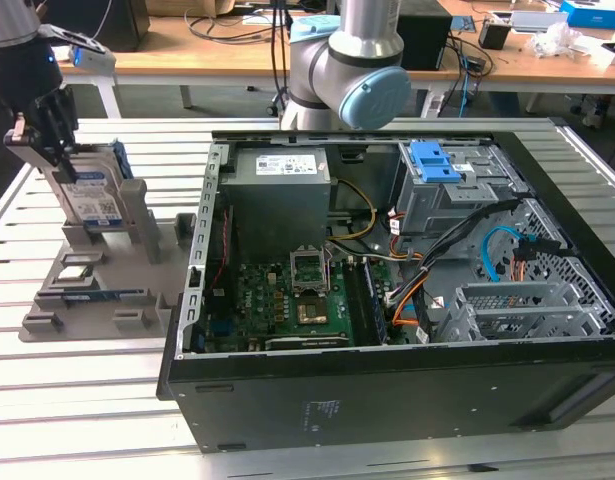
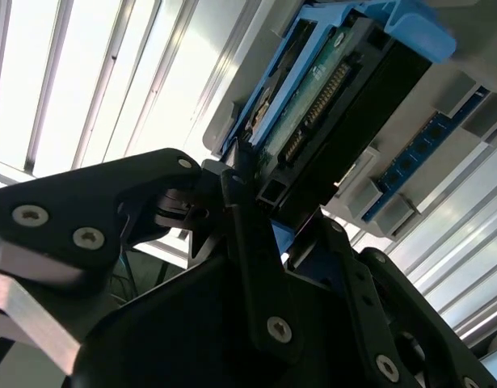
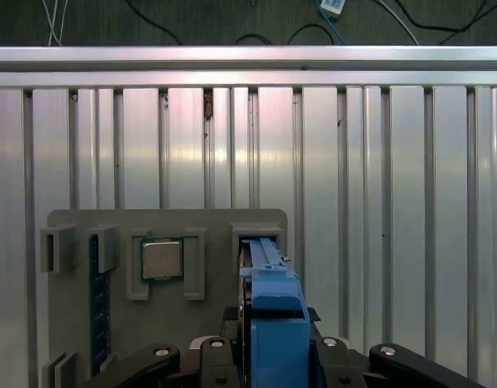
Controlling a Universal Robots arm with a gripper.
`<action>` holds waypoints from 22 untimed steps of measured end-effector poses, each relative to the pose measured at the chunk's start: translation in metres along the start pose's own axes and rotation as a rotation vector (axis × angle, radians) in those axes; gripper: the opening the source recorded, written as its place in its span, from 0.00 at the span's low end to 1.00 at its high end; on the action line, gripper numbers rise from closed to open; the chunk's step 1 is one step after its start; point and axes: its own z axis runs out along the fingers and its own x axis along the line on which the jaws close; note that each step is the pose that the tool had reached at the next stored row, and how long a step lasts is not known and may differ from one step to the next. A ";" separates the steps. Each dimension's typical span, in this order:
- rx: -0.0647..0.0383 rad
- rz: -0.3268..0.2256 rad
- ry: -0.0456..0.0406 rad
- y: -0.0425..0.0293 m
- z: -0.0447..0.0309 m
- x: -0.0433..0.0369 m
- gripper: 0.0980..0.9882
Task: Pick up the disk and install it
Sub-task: 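Pick up the disk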
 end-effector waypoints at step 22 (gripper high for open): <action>0.000 0.000 0.0000 0.0003 -0.0324 -0.0023 0.30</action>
